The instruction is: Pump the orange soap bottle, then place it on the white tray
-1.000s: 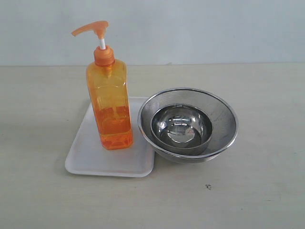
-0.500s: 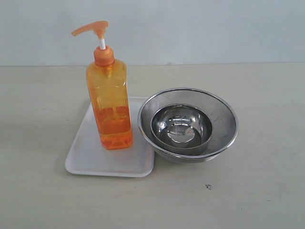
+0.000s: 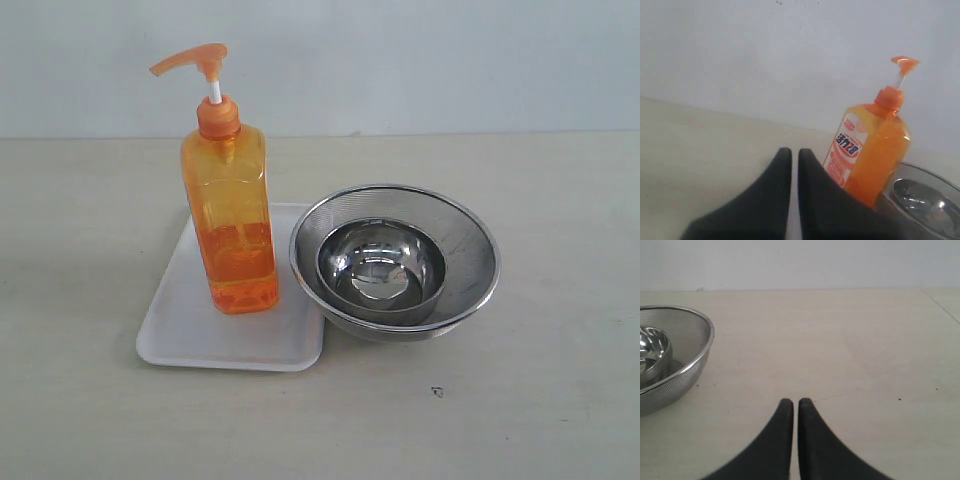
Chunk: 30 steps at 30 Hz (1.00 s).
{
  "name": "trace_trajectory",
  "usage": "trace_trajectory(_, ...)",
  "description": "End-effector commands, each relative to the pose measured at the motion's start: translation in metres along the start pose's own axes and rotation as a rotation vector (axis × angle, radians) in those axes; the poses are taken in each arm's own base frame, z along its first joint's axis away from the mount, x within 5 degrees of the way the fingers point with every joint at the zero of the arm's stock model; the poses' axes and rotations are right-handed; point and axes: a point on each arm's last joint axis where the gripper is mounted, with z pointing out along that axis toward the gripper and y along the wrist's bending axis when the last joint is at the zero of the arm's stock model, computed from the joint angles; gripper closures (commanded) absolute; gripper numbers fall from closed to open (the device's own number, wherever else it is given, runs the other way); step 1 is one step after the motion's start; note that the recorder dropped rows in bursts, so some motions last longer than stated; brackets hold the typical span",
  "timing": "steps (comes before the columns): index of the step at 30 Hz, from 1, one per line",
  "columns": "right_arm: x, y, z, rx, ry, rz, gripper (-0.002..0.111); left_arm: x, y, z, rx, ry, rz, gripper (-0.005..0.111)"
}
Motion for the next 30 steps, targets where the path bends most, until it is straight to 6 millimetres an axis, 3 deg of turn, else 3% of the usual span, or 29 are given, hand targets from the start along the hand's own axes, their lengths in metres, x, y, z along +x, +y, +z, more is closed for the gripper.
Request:
trace_trajectory(1, 0.0, 0.0, 0.0, 0.003, -0.012, -0.002, 0.107, 0.004, 0.0, 0.0, 0.006, 0.032, 0.007, 0.102)
trace_trajectory(4, 0.0, 0.0, 0.0, 0.003, -0.012, -0.002, 0.107, 0.001, -0.004, -0.002, 0.023, 0.084, 0.008, 0.102)
trace_trajectory(12, 0.0, 0.0, 0.0, 0.003, -0.012, -0.002, 0.107, -0.051, -0.027, -0.02, 0.11, 0.065, -0.002, 0.102)
trace_trajectory(19, 0.0, 0.0, 0.0, 0.003, -0.012, -0.002, 0.107, -0.083, -0.043, -0.029, 0.19, 0.019, 0.03, 0.102)
trace_trajectory(30, 0.001, 0.0, 0.0, 0.003, -0.008, -0.004, 0.107, -0.096, -0.048, -0.031, 0.24, -0.064, -0.094, 0.102)
